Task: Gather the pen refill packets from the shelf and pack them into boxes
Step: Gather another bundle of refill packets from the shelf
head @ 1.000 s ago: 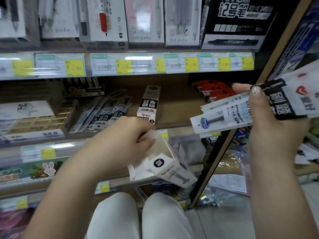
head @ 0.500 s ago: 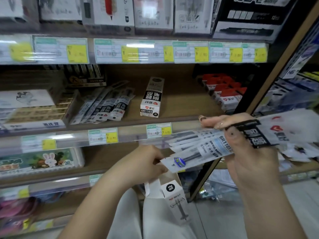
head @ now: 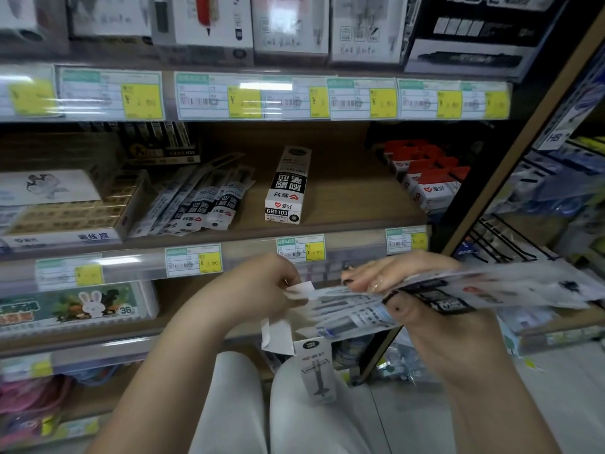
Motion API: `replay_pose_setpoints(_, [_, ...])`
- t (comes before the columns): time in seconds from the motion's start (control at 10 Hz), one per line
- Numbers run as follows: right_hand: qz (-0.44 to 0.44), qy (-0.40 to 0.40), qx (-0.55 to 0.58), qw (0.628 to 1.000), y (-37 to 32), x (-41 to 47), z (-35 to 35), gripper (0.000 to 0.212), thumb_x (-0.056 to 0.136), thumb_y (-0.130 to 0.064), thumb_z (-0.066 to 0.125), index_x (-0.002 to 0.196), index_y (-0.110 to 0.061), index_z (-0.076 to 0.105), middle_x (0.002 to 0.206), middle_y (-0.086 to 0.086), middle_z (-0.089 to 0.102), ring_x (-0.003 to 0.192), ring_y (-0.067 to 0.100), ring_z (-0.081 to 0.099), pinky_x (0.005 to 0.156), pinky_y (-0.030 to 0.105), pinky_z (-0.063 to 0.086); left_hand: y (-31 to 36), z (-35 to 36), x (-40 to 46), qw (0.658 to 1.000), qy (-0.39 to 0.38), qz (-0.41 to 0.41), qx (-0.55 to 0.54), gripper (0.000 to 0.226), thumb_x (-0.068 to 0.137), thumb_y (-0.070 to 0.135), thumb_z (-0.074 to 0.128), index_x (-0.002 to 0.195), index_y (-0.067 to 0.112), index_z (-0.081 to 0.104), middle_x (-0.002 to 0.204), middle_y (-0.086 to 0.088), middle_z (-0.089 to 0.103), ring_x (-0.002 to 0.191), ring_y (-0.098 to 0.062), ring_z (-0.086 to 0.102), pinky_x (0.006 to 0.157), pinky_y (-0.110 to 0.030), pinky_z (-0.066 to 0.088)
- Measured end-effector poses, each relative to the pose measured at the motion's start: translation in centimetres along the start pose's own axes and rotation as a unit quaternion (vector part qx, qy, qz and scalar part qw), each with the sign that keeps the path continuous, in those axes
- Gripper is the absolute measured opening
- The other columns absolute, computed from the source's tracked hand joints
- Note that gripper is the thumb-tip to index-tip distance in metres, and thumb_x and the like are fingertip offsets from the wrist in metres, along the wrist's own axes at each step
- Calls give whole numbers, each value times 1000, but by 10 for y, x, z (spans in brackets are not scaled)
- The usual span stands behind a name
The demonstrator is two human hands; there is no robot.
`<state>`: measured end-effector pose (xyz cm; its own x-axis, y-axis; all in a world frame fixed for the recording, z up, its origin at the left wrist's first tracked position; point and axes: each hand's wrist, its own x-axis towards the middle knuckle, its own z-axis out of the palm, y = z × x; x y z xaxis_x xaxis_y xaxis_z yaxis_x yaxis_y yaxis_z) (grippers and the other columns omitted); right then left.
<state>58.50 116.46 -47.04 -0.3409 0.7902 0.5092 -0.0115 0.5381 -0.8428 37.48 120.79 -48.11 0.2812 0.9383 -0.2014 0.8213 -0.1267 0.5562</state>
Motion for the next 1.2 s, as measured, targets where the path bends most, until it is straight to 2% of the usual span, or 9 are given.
replay_pose_setpoints(0.1, [113,27,-11,993,-7,3,4,25,68,-61,68,77,-38,73,79,-14,72,81,5,69,87,41,54,-1,-1,0,1000,-3,-2,-4,14,84,18,68,72,21,63,62,10,53,54,-2,47,50,-19,33])
replay_pose_setpoints(0.2, [49,40,63,996,-7,3,7,21,78,-49,68,82,-29,73,86,-1,72,92,25,68,86,38,53,3,-4,-2,1000,4,-3,-8,12,86,28,67,79,18,67,61,10,50,52,-1,44,50,-20,32])
replay_pose_setpoints(0.4, [67,86,136,985,-9,17,20,29,59,-47,82,76,-26,72,78,2,71,83,24,70,74,34,55,18,3,-5,999,7,15,45,23,88,16,56,66,16,57,64,3,49,61,-14,48,52,-25,32])
replay_pose_setpoints(0.5, [53,97,167,980,-9,26,30,23,54,-25,82,74,-27,71,74,-1,69,77,21,67,69,32,53,27,5,-5,998,-1,30,58,13,90,14,53,88,8,65,83,-4,65,77,-19,60,65,-30,49])
replay_pose_setpoints(0.6, [63,121,186,973,-4,31,36,18,59,-21,73,75,-26,68,76,1,67,77,22,65,68,36,52,32,3,-7,997,-1,38,66,17,90,14,53,95,6,66,94,-11,67,86,-27,63,74,-34,52])
replay_pose_setpoints(0.8, [84,149,171,970,6,34,40,43,57,-22,74,95,-10,59,83,0,66,83,24,63,72,38,52,38,6,-9,997,-21,30,66,21,93,13,49,108,7,63,108,-13,64,98,-28,62,87,-39,52])
replay_pose_setpoints(0.9, [127,150,102,975,7,30,39,52,54,-31,74,100,-11,59,84,-5,70,86,20,68,74,36,55,39,8,-4,997,-41,-9,68,34,98,5,40,130,-2,50,130,-20,53,120,-29,51,100,-34,41])
replay_pose_setpoints(1.1, [121,193,106,968,12,27,28,37,58,-32,75,93,-28,64,87,-3,71,88,24,67,84,51,53,28,11,-6,998,10,32,46,15,89,12,52,87,11,67,86,-8,68,79,-24,63,66,-33,51])
replay_pose_setpoints(1.2, [113,218,134,960,12,28,26,29,63,-22,76,87,-34,66,85,-5,71,86,21,67,82,47,53,25,10,-4,998,9,44,42,15,87,12,52,80,10,66,81,-11,66,76,-27,61,62,-34,49])
